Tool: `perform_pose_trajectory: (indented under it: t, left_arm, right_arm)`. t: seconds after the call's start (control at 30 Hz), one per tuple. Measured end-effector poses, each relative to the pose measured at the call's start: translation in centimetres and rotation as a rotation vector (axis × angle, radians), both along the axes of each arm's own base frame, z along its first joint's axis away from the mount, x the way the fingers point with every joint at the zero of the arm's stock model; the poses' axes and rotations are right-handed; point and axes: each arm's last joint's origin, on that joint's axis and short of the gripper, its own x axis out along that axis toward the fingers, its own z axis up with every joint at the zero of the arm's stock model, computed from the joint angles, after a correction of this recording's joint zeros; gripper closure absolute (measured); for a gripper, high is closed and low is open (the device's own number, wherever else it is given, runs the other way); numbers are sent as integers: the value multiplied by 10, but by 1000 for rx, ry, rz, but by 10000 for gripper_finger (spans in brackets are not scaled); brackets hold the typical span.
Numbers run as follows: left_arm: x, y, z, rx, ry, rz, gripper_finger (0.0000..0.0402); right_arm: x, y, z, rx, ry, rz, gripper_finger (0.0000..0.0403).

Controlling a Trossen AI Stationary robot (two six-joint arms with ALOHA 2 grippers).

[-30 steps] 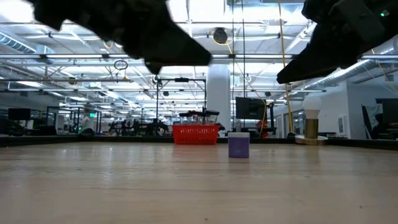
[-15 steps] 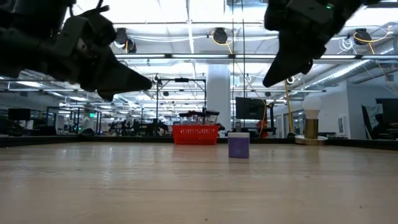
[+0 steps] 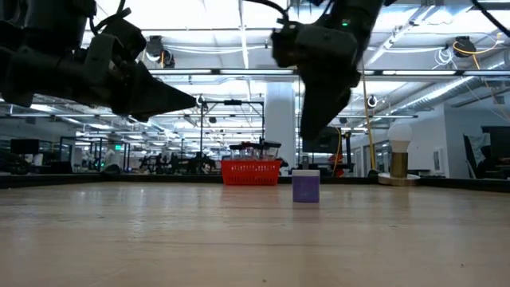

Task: Pick & Place Office items
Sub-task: Put the dark blue charger adapter into the black bin

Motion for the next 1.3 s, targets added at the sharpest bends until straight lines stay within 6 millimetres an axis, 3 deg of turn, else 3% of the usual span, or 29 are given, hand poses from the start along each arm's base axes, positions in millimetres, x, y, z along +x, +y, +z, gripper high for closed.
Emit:
perform_pose_trajectory:
  t: [0.2, 0.33, 0.67, 1.0, 1.3]
  left_arm:
    - [1, 5, 0, 57, 4, 5, 372]
    - [3, 11, 0, 71, 5, -15, 372]
    - [6, 17, 2, 45, -2, -85, 398]
    - [6, 17, 1, 5, -3, -81, 371]
    - [6, 17, 1, -4, 1, -80, 397]
  right_arm:
    - [10, 3, -14, -29, 37, 67, 144]
    - [14, 4, -22, -40, 46, 89, 121]
    - [22, 8, -42, 7, 73, 163, 152]
    - [16, 8, -46, 2, 139, 154, 209]
    - [10, 6, -45, 7, 191, 33, 159]
